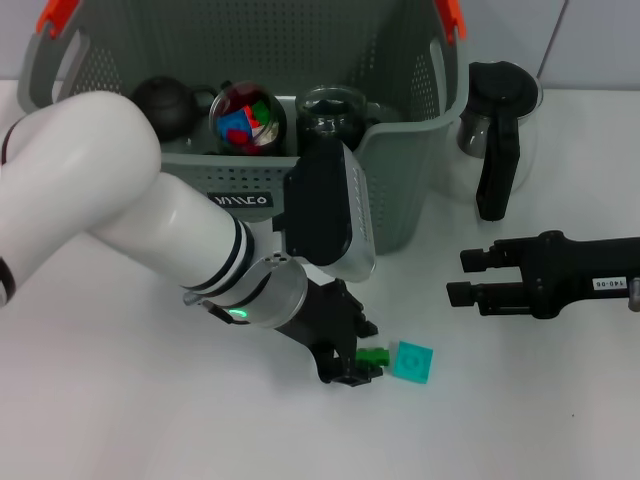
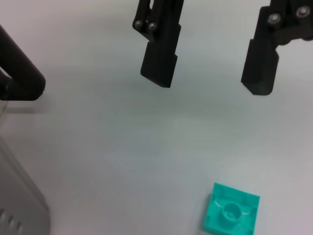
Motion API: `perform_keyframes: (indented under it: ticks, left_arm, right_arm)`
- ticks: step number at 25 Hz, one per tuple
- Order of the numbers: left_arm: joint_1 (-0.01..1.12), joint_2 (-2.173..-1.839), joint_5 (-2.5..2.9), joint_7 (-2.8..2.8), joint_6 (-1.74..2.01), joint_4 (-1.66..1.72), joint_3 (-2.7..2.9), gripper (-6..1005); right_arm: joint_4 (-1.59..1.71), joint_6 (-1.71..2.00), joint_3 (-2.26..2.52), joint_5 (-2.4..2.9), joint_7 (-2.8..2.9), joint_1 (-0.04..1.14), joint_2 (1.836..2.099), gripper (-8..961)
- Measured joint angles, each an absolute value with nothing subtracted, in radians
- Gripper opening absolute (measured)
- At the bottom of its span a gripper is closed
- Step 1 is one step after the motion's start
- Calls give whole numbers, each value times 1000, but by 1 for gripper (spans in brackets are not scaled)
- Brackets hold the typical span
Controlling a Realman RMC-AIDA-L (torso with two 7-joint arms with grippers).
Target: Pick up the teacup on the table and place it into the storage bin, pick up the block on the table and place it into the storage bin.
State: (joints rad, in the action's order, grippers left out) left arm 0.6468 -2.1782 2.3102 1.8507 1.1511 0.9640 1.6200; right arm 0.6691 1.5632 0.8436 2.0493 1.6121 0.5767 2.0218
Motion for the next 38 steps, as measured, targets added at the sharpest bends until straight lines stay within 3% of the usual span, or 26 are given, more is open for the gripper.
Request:
perform_keyframes:
  ticks: [7, 15, 38]
  left_arm:
    - [657, -2178, 2330, 1879, 1175, 964, 1621, 466]
    - [669, -2177, 2360, 1932, 1173, 967, 1627, 144]
    - [628, -2172, 2407, 1949, 1447, 1148, 1389, 96]
  right_arm:
    - [667, 1563, 844, 2049, 1612, 577, 2022, 641]
    - [664, 1563, 844, 2049, 1612, 577, 2022, 641]
    - [663, 1565, 844, 2049, 1612, 567, 2023, 643]
